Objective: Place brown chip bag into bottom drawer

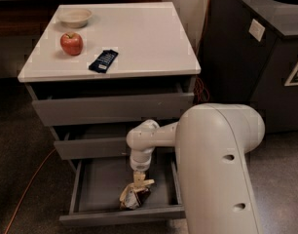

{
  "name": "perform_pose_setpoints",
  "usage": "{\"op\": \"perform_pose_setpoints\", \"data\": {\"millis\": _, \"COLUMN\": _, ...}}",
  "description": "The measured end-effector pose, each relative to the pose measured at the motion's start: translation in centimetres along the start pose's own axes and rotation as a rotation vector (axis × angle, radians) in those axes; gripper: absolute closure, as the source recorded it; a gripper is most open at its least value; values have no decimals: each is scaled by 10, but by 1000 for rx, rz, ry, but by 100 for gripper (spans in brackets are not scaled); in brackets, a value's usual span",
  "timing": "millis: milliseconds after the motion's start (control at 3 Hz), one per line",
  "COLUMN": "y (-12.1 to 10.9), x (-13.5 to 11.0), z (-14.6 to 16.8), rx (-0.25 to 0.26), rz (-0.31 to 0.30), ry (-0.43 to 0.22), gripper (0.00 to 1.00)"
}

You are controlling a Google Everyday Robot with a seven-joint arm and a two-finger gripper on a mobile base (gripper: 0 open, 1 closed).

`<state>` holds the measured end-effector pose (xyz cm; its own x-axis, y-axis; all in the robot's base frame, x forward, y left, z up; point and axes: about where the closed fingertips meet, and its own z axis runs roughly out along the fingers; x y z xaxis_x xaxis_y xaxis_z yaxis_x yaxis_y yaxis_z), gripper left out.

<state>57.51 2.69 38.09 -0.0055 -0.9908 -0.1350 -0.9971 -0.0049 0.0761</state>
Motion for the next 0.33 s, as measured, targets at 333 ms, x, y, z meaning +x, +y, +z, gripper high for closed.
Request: {"op": "perform_pose_setpoints", "data": {"millis": 333, "y": 1, "x": 1, "z": 1, "rx": 1, "rz": 1, "ry": 3, "gripper": 0}}
